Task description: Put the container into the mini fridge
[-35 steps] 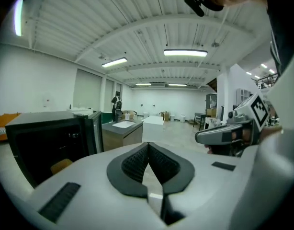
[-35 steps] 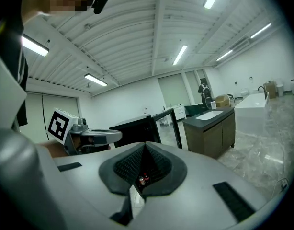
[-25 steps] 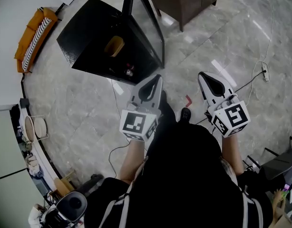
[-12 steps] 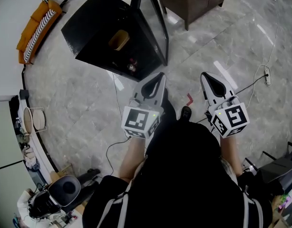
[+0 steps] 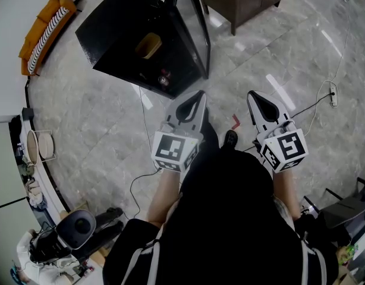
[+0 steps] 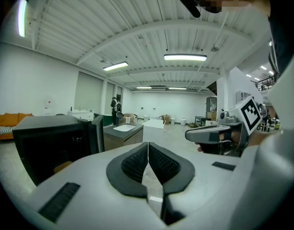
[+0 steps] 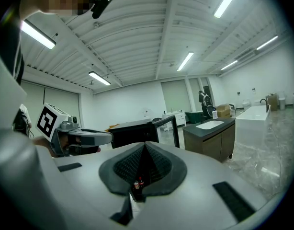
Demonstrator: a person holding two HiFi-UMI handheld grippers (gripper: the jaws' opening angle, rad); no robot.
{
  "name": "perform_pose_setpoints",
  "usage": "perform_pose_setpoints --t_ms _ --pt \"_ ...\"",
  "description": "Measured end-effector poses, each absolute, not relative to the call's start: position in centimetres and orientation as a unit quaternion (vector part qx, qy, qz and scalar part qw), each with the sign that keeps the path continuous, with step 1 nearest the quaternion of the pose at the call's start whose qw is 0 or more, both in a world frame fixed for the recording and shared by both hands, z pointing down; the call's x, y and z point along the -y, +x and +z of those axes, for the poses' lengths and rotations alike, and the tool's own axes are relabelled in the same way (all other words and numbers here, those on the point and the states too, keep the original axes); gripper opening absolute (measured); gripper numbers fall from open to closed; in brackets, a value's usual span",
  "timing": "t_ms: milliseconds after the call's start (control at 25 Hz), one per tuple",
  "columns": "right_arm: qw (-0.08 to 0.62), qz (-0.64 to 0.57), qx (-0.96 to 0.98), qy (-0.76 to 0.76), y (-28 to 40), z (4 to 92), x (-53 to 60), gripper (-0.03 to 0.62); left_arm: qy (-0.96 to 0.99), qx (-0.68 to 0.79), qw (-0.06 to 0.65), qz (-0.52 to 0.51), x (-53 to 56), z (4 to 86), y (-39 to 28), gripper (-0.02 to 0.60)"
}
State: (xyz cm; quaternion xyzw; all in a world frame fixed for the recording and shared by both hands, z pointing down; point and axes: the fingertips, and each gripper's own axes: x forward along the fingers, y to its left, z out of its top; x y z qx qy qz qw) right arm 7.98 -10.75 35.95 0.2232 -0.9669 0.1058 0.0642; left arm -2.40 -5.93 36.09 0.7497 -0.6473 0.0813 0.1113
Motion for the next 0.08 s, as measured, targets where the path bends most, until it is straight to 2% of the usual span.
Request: perform_pose_setpoints --t_ms 80 --pt "0.065 0.105 0.967 0.224 7.98 36.03 10.81 0.017 0.749 0.648 0.112 0.081 5.93 36.16 -2.47 0.035"
